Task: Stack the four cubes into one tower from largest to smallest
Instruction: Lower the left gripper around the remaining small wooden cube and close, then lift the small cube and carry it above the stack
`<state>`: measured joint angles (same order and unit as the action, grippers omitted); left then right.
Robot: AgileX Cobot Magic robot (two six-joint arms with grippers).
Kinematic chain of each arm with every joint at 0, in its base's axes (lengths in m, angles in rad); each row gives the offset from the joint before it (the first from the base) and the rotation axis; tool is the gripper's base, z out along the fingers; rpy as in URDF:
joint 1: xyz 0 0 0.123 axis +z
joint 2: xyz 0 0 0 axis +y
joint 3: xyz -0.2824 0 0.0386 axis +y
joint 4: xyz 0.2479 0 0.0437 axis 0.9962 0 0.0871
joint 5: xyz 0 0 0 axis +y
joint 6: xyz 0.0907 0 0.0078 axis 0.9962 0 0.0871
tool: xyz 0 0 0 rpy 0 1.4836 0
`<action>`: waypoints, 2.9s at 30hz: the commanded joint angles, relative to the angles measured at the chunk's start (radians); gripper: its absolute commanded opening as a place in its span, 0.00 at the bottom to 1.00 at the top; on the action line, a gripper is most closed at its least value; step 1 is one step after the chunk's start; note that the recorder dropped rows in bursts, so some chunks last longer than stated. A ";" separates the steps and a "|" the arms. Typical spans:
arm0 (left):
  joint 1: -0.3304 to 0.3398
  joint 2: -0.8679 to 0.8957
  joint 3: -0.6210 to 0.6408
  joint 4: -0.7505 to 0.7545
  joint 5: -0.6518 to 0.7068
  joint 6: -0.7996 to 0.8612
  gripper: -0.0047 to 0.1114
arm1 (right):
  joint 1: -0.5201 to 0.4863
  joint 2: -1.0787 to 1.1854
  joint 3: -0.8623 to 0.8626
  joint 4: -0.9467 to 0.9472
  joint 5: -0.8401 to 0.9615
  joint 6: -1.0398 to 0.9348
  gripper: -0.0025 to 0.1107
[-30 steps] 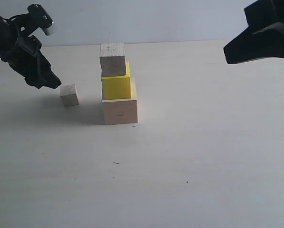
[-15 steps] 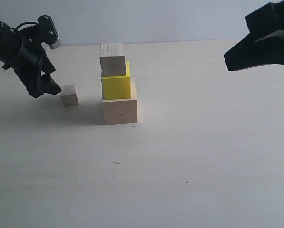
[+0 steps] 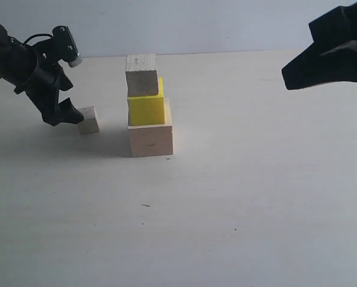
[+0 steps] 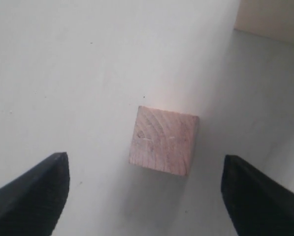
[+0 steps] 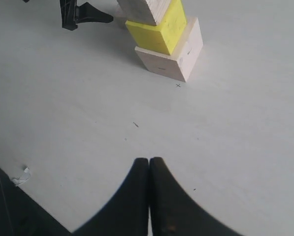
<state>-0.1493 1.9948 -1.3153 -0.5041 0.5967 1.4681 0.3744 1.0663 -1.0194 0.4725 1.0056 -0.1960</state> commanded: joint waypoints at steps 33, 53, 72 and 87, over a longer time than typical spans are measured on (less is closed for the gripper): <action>-0.004 0.101 0.002 -0.139 -0.013 0.228 0.41 | -0.003 -0.008 0.002 -0.001 -0.015 -0.013 0.02; -0.002 0.078 0.002 -0.129 0.212 0.071 0.25 | -0.003 -0.008 0.002 -0.001 -0.011 -0.013 0.02; 0.000 -0.347 -0.344 -0.037 0.576 -0.212 0.04 | -0.003 -0.008 0.002 0.016 -0.007 -0.013 0.02; -0.222 -0.183 -0.525 0.104 0.624 -0.273 0.04 | -0.003 -0.008 0.002 0.023 -0.005 -0.013 0.02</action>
<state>-0.3320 1.7862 -1.8325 -0.4400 1.2168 1.2135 0.3744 1.0663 -1.0194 0.4872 1.0018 -0.1978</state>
